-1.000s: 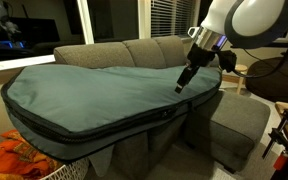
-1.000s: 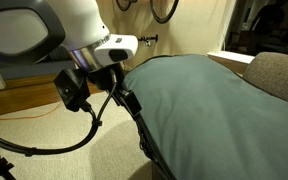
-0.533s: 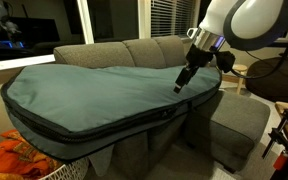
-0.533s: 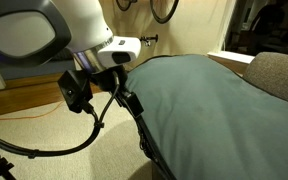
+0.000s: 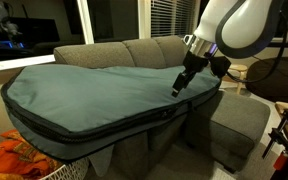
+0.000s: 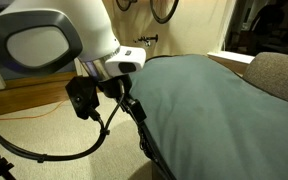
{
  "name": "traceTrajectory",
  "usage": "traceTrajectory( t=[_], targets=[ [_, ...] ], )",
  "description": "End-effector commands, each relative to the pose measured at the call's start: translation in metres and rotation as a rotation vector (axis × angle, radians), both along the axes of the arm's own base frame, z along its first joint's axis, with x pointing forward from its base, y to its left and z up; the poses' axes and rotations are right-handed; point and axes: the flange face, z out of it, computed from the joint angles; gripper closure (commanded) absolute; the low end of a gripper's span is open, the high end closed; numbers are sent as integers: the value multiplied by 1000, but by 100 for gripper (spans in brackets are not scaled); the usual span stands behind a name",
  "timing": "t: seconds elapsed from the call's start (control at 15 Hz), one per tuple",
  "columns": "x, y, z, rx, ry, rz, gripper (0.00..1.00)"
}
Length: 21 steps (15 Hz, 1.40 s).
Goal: Open the zip to the left
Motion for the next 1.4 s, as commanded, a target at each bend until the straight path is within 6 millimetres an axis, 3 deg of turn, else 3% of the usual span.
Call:
traceTrajectory(
  t=[0.0, 1.33],
  targets=[
    [2, -2, -10, 10, 10, -27, 0],
    [0, 2, -60, 41, 89, -70, 0]
  ],
)
